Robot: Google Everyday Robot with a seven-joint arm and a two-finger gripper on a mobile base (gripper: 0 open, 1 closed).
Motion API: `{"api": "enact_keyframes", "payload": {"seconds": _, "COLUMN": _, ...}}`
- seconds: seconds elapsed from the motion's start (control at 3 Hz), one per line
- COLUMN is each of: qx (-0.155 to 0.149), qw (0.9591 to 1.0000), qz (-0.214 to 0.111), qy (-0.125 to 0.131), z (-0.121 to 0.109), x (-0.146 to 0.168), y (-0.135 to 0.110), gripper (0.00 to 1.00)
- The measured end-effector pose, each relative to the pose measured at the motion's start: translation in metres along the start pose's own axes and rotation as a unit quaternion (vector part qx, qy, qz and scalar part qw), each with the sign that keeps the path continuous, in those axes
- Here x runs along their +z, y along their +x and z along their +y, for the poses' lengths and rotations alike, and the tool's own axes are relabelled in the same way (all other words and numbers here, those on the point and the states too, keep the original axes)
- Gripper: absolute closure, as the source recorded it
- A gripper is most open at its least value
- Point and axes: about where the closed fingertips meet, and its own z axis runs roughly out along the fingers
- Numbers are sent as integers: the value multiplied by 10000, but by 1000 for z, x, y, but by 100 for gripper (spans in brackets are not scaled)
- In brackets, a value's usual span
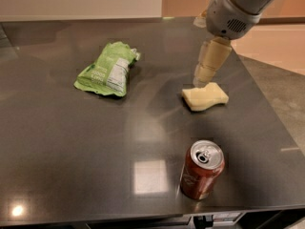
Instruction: Pick green rice chip bag
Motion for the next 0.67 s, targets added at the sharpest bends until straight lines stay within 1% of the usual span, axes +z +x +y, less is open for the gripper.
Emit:
{"api": "enact_keyframes", "payload": {"seconds": 0.33, "qx": -140, "qw": 9998, "qz": -143, "qy": -61, "z": -25, "x": 25, "y": -23, "gripper": 0}}
{"api": "enact_keyframes", "payload": {"seconds": 0.67, "qx": -337, "qw": 9989, "qz": -203, "qy": -245, "z": -53, "x": 55, "y": -50, "gripper": 0}}
